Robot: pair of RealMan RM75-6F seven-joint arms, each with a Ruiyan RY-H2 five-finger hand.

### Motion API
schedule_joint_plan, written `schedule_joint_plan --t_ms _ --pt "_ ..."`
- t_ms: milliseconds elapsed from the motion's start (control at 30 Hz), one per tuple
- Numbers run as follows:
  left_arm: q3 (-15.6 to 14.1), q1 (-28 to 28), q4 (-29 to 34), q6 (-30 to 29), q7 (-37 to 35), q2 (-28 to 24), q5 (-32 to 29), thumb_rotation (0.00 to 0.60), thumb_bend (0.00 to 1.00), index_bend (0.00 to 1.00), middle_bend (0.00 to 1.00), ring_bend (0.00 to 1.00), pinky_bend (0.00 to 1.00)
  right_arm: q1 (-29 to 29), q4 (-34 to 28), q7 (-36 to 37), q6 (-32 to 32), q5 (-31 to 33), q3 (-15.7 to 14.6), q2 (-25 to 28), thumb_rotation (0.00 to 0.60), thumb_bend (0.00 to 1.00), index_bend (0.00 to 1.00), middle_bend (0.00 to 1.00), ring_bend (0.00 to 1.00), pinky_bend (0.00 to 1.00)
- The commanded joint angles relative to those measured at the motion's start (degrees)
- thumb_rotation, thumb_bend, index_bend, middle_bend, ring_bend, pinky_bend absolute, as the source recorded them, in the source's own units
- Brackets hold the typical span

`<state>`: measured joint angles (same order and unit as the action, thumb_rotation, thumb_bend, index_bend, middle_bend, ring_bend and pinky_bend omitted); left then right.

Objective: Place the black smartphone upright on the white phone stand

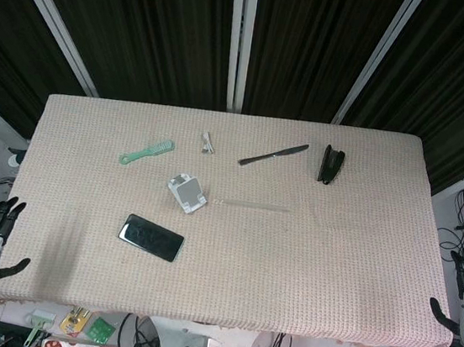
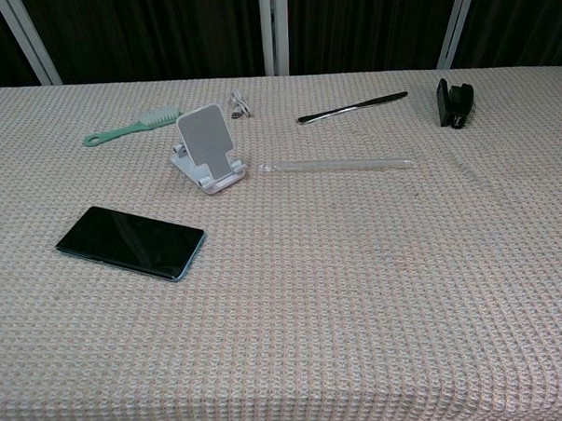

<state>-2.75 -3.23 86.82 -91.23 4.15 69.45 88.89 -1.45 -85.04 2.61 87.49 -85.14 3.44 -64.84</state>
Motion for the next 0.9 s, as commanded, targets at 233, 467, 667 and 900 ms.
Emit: schedule_joint_plan --t_ms 233,467,667,900 --pt "-0.1 -0.7 1.6 2.2 1.5 -1.0 1.1 0.6 0.11 0.03 0.03 0.06 0.21 -0.5 -0.4 -0.1 1.2 -0.5 -0.2 0.4 0.6 0.19 0.0 0.0 0.0 0.0" --pt "0.6 -5.0 11.4 10.1 11.8 -3.5 0.4 0.6 0.09 0.08 0.04 0.06 0.21 -0.8 -0.8 0.8 1.9 -0.2 0.1 0.8 0.6 0.19 0.0 0.0 0.0 0.0" --pt "3.4 -12.0 14.3 20.8 18.0 -0.7 -3.0 0.6 0.1 0.09 0.05 0.06 0.21 -0.8 -0.9 1.0 2.1 0.4 0.7 1.8 0.6 0.19 0.0 0.0 0.0 0.0" --pt "6.7 -20.5 13.1 33.8 19.2 4.5 -10.4 0.6 0.12 0.1 0.05 0.06 0.21 -1.5 -0.6 1.3 2.5 1.2 0.7 2.1 0.6 0.19 0.0 0.0 0.0 0.0"
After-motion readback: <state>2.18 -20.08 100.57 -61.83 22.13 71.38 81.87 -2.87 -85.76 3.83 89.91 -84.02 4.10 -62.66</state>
